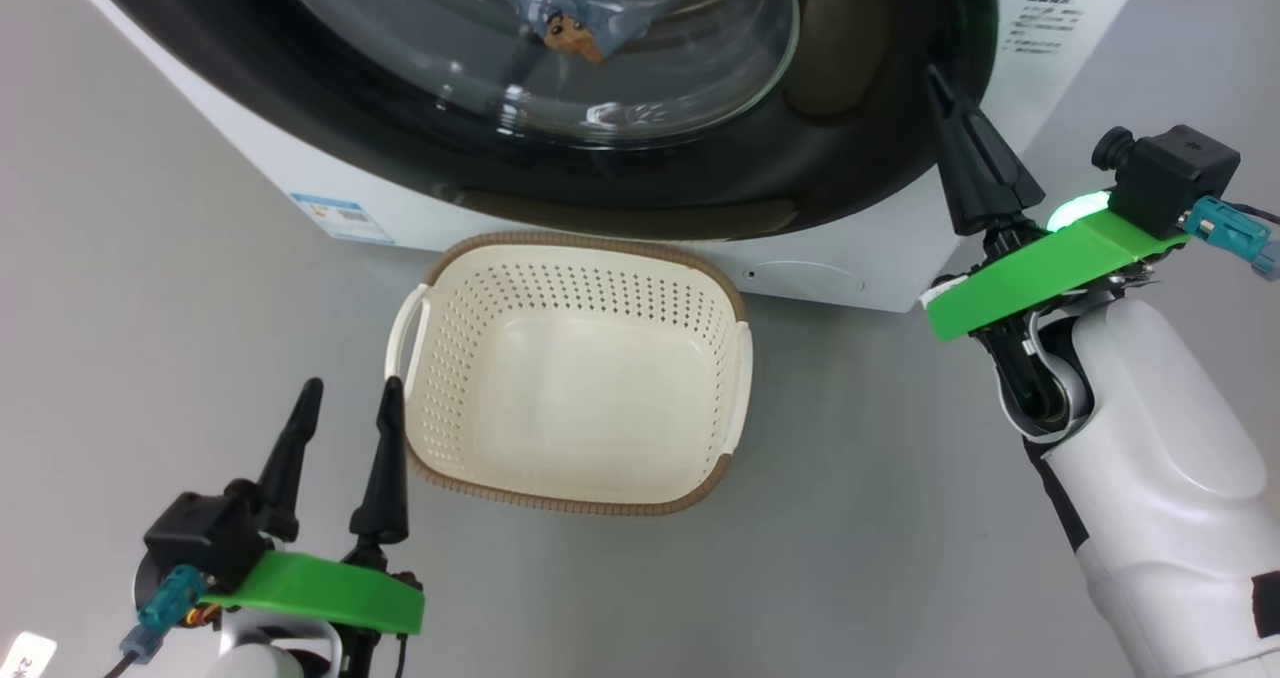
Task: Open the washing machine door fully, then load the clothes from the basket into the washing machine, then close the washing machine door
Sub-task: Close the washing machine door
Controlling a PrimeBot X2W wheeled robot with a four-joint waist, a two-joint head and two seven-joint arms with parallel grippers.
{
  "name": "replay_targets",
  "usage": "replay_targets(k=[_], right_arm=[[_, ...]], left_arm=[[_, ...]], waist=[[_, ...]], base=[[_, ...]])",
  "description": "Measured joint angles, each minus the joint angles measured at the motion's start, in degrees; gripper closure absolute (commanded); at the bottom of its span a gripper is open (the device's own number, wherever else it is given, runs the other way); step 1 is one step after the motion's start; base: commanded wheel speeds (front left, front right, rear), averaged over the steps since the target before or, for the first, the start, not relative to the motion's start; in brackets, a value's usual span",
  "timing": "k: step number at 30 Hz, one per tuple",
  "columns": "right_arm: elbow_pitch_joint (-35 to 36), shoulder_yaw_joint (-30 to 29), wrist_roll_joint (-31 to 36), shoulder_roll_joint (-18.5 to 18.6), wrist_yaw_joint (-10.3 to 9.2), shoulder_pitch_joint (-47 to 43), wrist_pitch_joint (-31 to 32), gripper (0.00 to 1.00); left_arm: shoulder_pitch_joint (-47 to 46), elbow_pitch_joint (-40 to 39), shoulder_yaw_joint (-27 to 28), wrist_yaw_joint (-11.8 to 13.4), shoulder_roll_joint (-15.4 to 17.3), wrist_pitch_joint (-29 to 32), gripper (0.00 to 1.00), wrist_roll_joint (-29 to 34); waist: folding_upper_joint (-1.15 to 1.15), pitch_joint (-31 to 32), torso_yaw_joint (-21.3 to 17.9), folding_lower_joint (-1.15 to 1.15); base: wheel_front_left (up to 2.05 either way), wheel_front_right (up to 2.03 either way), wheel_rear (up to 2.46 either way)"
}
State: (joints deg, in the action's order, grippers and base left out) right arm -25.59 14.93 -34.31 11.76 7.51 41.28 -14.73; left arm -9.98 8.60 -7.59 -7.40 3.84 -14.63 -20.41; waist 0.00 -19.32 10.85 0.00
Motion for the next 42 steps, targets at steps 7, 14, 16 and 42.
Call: replay_targets(k=[7, 14, 16, 42], right_arm=[[-0.58, -1.07, 0.64, -0.75, 0.44, 1.14, 0.00, 1.00], [0.49, -0.07, 0.70, -0.04, 0.37, 0.79, 0.00, 1.00], [0.98, 0.70, 0.70, 0.31, 0.31, 0.04, 0.00, 1.00], [3.45, 2.43, 0.75, 0.64, 0.31, -18.16, 0.00, 0.00]], left_arm=[[-0.96, -0.36, -0.47, 0.00, -0.25, 0.00, 0.00, 0.01], [-0.82, 0.19, 0.02, 0.00, -0.23, 0.00, 0.00, 0.02], [-0.54, 0.55, 0.26, 0.00, -0.15, 0.00, 0.00, 0.02], [5.56, 4.16, 4.56, 0.00, 3.43, 0.00, 0.00, 0.30]], waist=[[0.00, -1.10, 1.02, 0.00], [0.00, 0.30, 0.53, 0.00], [0.00, 0.98, 0.21, 0.00], [0.00, 9.99, -8.38, 0.00]], base=[[0.00, 0.00, 0.00], [0.00, 0.00, 0.00], [0.00, 0.00, 0.00], [0.00, 0.00, 0.00]])
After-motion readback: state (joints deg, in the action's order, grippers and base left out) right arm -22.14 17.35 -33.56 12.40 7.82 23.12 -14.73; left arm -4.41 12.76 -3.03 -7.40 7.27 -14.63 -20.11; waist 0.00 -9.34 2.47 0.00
